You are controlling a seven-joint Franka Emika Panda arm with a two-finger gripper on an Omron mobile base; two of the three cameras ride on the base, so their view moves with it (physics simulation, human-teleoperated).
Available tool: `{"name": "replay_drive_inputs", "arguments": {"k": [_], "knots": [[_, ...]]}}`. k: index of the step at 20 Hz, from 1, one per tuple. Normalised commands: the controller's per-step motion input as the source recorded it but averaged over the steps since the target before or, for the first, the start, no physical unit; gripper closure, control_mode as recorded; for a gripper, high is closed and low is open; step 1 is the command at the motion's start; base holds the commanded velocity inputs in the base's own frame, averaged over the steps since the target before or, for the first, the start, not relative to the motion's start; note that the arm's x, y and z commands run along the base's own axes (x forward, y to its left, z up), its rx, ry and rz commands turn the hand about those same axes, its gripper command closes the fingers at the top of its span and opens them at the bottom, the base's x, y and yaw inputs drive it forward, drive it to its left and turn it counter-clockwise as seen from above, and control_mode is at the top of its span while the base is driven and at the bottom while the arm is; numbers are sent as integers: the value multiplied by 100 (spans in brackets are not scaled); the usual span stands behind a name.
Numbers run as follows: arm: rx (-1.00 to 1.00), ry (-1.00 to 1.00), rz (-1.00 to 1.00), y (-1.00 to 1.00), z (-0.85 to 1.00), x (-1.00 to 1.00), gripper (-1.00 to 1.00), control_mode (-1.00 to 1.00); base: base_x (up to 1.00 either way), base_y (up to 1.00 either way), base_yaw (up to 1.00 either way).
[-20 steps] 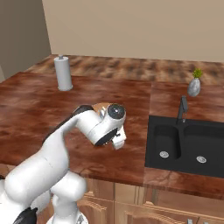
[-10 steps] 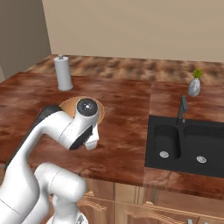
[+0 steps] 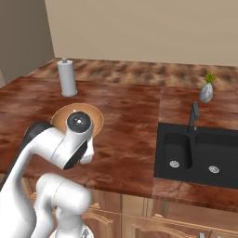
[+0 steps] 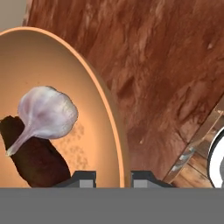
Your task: Dump the garlic and sweet potato from the bowl so the bowl can be washed. Place the bowl in the sink after clearing the leftovers.
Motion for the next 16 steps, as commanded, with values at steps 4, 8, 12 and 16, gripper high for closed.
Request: {"name": "replay_drive_inputs", "arguments": {"k": [4, 8, 12, 16], "knots": [[0, 0, 0, 0, 0, 0, 100, 100, -36, -23, -2], [0, 0, 0, 0, 0, 0, 100, 100, -20, -62, -6], [0, 0, 0, 0, 0, 0, 100, 100, 0, -87, -10], [0, 0, 0, 0, 0, 0, 100, 100, 0, -99, -8]]}}
